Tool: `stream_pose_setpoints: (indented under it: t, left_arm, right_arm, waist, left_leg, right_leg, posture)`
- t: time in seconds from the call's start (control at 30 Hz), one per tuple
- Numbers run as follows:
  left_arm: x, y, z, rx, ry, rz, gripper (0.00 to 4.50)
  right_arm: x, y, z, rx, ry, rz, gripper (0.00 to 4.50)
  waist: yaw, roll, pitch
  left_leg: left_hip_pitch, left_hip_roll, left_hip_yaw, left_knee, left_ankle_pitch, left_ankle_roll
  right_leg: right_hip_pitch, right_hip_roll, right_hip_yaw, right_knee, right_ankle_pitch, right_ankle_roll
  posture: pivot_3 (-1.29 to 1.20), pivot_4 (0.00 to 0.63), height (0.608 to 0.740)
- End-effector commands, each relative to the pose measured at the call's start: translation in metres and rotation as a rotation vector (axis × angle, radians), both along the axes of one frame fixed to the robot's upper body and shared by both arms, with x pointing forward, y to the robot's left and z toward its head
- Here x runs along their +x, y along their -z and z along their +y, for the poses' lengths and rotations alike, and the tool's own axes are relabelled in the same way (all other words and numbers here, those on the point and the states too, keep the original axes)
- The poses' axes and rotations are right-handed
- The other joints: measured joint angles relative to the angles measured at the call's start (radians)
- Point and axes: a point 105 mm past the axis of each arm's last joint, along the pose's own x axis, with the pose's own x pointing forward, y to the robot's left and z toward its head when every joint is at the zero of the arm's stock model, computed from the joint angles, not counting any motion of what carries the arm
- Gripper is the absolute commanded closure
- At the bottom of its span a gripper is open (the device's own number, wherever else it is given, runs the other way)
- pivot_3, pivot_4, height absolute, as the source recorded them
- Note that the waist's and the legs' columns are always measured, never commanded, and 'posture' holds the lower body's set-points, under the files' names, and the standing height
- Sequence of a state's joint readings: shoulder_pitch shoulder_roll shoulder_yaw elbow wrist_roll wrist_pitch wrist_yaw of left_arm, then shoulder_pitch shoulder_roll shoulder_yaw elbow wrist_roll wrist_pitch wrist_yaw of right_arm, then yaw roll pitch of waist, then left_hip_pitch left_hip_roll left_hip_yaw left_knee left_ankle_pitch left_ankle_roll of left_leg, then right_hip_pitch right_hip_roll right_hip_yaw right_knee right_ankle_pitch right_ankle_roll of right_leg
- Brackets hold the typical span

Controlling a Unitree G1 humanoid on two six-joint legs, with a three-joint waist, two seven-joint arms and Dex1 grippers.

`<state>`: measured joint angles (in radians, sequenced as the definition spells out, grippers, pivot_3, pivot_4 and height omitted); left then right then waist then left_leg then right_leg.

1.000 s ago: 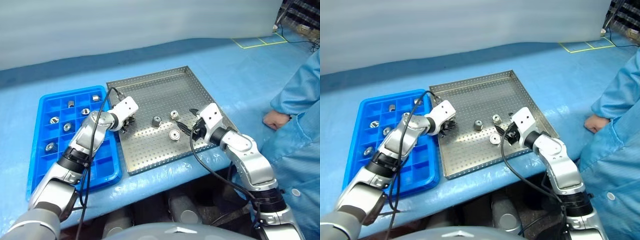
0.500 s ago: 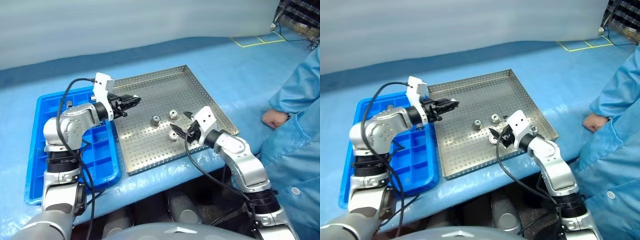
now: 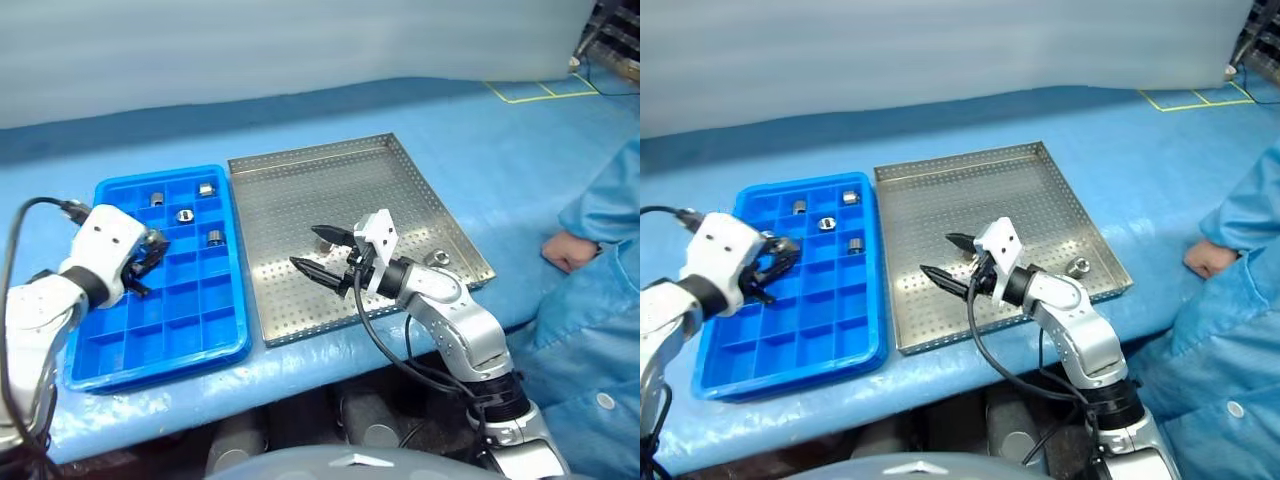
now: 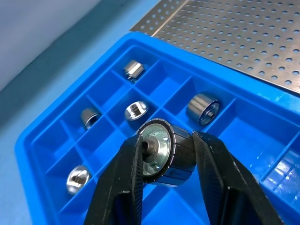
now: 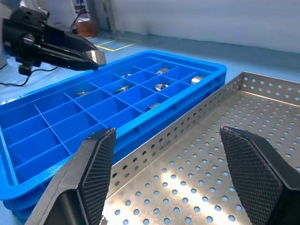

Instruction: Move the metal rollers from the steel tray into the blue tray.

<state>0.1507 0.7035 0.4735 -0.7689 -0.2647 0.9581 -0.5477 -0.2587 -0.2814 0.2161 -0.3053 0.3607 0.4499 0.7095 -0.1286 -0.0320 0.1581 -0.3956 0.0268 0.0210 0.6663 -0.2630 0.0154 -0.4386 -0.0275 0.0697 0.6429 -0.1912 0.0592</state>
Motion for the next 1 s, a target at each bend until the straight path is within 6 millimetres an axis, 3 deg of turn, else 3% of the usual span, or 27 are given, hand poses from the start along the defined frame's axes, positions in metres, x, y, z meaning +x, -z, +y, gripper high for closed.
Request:
stream_pose_setpoints:
  t: [0.03,0.33,0.57,0.63,0.73,0.87,0.93,1.0]
  left_arm:
    - [-0.027,0.007,0.002,-0.037,-0.016,0.042,3.17]
    - [-0.077,0.040,0.019,-0.159,-0.203,0.152,3.17]
    - [-0.071,0.051,0.019,-0.135,-0.207,0.182,3.17]
    - [-0.070,0.052,0.024,-0.115,-0.227,0.184,2.43]
    - [-0.062,0.042,0.026,-0.160,-0.231,0.114,1.58]
    - [-0.044,0.025,0.015,-0.258,-0.167,0.004,1.58]
    - [-0.034,0.011,-0.003,-0.348,-0.071,-0.076,1.58]
    - [-0.020,-0.009,-0.036,-0.500,0.105,-0.165,1.58]
  right_arm:
    - [-0.001,-0.007,0.002,-0.001,-0.035,-0.020,0.76]
    - [0.001,-0.005,0.005,-0.026,-0.054,0.000,0.76]
    - [0.001,-0.008,0.008,-0.032,-0.060,-0.016,0.76]
    - [0.002,-0.009,0.007,-0.029,-0.051,-0.022,0.76]
    - [0.004,-0.009,0.004,-0.033,-0.030,-0.025,0.76]
    - [0.008,-0.008,-0.001,-0.044,0.006,-0.027,0.76]
    - [0.010,-0.008,-0.004,-0.058,0.033,-0.037,0.76]
    - [0.014,-0.009,-0.011,-0.072,0.072,-0.049,0.76]
  waist:
    - [0.015,-0.001,0.000]
    - [0.075,-0.002,-0.001]
    - [0.095,-0.002,-0.001]
    - [0.095,-0.002,-0.001]
    - [0.094,-0.002,-0.001]
    - [0.095,-0.003,-0.001]
    - [0.094,-0.002,-0.001]
    - [0.097,-0.002,-0.001]
  left_leg:
    - [0.000,0.001,0.001,0.000,0.000,0.000]
    - [0.001,0.000,0.001,0.001,0.001,-0.001]
    - [0.003,0.000,0.001,0.003,0.001,-0.002]
    - [0.003,0.000,0.001,0.003,0.001,-0.002]
    - [0.003,0.000,0.000,0.002,0.001,-0.002]
    - [0.003,0.000,0.001,0.002,0.001,-0.002]
    - [0.003,0.000,0.001,0.003,0.001,-0.002]
    - [0.003,0.000,0.001,0.003,0.001,-0.002]
  right_leg:
    - [0.000,0.000,0.000,0.000,0.000,0.000]
    - [0.001,0.002,-0.003,0.001,-0.005,-0.005]
    - [0.004,0.003,-0.004,0.001,-0.006,-0.004]
    - [0.004,0.003,-0.004,0.000,-0.006,-0.004]
    - [0.003,0.002,-0.004,0.000,-0.005,-0.005]
    - [0.004,0.003,-0.005,0.001,-0.005,-0.005]
    - [0.005,0.003,-0.006,0.000,-0.005,-0.006]
    - [0.005,0.002,-0.005,0.000,-0.003,-0.007]
  posture:
    - [-0.01,0.150,0.740]
    - [0.05,0.150,0.740]
    - [0.05,0.150,0.740]
    - [0.04,0.150,0.740]
    - [0.04,0.150,0.740]
    - [0.01,0.150,0.740]
    - [0.01,0.150,0.740]
    - [-0.01,0.150,0.740]
